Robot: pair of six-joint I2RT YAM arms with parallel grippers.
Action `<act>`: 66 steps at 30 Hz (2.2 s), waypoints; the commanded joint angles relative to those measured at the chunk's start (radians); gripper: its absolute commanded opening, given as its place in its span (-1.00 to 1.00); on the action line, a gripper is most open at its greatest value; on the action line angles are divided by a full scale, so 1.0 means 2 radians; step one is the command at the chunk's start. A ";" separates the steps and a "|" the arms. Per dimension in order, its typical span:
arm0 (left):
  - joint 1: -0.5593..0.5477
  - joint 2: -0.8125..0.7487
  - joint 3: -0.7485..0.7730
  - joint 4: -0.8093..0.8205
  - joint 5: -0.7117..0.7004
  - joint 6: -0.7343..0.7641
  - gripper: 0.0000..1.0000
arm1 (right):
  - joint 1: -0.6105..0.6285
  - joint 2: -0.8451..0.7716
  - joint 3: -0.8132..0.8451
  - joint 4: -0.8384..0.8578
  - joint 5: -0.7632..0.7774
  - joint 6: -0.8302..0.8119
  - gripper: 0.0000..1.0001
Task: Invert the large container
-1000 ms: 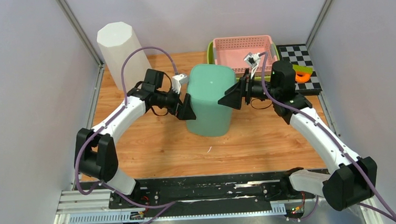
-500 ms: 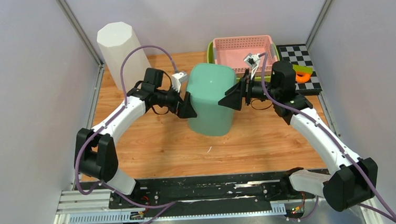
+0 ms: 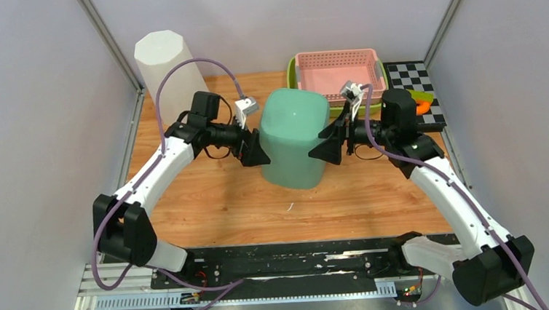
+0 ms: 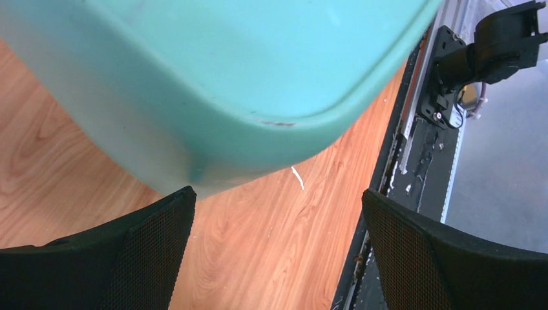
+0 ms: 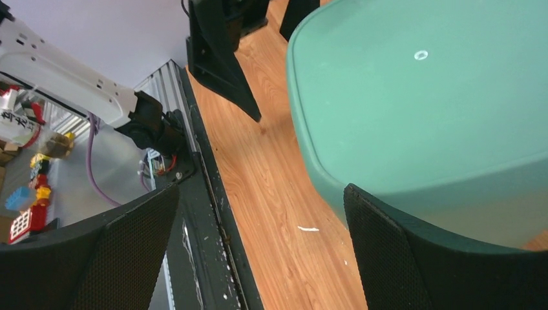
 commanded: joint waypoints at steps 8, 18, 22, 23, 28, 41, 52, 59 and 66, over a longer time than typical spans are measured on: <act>0.000 -0.054 0.019 -0.029 0.004 0.051 1.00 | 0.006 -0.052 0.006 -0.154 -0.019 -0.220 1.00; 0.000 -0.070 0.028 -0.050 0.006 0.079 1.00 | 0.004 -0.144 -0.066 -0.181 0.006 -0.333 1.00; 0.000 -0.079 0.036 -0.066 0.002 0.097 1.00 | 0.002 -0.147 -0.076 -0.151 0.037 -0.315 1.00; 0.000 -0.083 0.038 -0.071 -0.003 0.100 1.00 | 0.002 -0.147 -0.079 -0.141 0.047 -0.307 1.00; 0.000 -0.113 0.050 -0.073 -0.032 0.115 1.00 | -0.002 -0.143 -0.098 -0.092 0.089 -0.277 1.00; -0.006 -0.140 0.074 -0.030 -0.015 0.130 1.00 | -0.010 -0.129 -0.128 -0.039 0.125 -0.243 1.00; -0.083 -0.095 0.108 0.036 -0.059 0.137 1.00 | -0.014 -0.127 -0.134 -0.025 0.151 -0.241 1.00; -0.140 -0.020 0.182 0.028 -0.153 0.111 1.00 | -0.018 -0.129 -0.137 -0.019 0.177 -0.241 1.00; -0.176 0.036 0.218 0.046 -0.211 0.038 1.00 | -0.021 -0.126 -0.139 -0.011 0.201 -0.238 1.00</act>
